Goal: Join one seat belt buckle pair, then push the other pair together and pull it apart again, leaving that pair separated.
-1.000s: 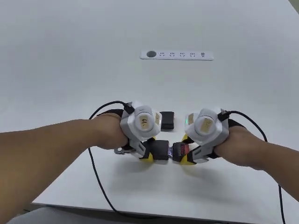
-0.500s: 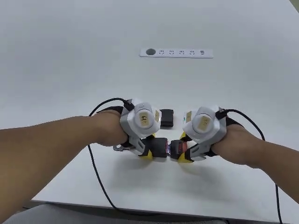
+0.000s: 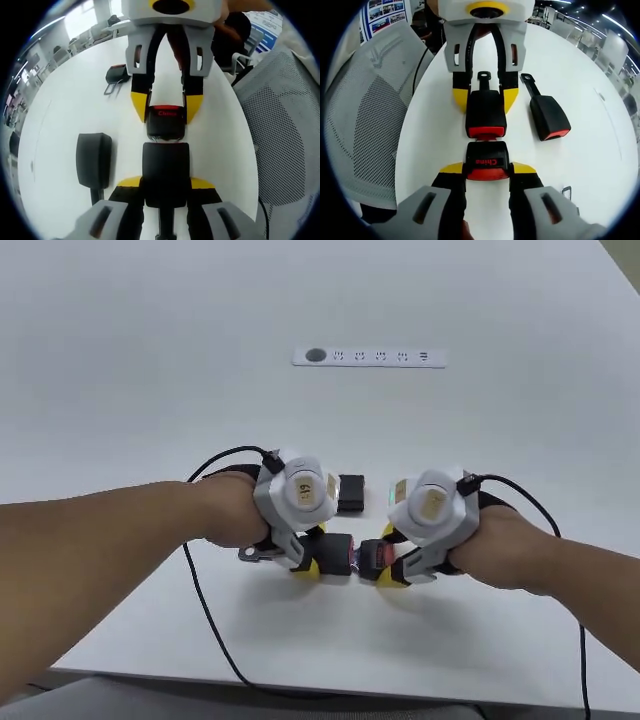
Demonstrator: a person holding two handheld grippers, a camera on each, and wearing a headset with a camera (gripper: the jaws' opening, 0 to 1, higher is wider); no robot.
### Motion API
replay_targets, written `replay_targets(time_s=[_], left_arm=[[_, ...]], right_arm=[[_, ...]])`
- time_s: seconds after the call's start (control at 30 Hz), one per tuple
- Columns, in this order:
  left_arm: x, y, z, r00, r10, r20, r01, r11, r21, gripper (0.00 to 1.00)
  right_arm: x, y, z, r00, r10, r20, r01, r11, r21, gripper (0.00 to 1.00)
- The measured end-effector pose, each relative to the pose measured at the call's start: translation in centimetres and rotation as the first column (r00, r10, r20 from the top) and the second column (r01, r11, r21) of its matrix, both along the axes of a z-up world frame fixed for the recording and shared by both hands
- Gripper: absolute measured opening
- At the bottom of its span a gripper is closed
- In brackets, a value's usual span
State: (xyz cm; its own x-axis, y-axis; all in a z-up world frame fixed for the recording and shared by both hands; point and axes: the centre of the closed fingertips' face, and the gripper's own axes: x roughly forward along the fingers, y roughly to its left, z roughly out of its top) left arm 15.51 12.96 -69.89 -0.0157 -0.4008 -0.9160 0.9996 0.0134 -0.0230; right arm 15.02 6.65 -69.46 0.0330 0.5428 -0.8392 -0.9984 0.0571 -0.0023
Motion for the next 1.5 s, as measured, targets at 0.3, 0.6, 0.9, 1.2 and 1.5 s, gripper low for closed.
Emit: replay_targets(time_s=[0.3, 0.6, 0.9, 1.2, 1.5], left_arm=[[-0.1, 0.2, 0.0, 1.000, 0.007, 0.003, -0.007, 1.000, -0.021, 0.32], [0.0, 0.2, 0.0, 1.000, 0.025, -0.001, -0.025, 0.999, -0.022, 0.33], [-0.3, 0.2, 0.1, 1.000, 0.030, 0.005, -0.030, 0.999, -0.033, 0.34], [0.0, 0.1, 0.0, 0.998, 0.058, -0.003, -0.058, 0.998, -0.029, 0.35], [-0.1, -0.3, 1.3, 0.997, 0.082, 0.000, -0.082, 0.995, -0.049, 0.42]], right_arm=[[0.2, 0.1, -0.1, 1.000, -0.001, 0.010, 0.001, 1.000, 0.023, 0.31], [0.2, 0.2, -0.3, 1.000, -0.016, -0.002, 0.016, 1.000, 0.019, 0.31], [0.4, 0.3, -0.3, 0.999, -0.032, -0.005, 0.032, 0.999, 0.023, 0.32], [0.3, 0.4, -0.3, 0.997, -0.067, -0.023, 0.067, 0.998, 0.022, 0.34], [0.0, 0.8, 0.3, 0.996, -0.083, -0.031, 0.085, 0.995, 0.044, 0.37]])
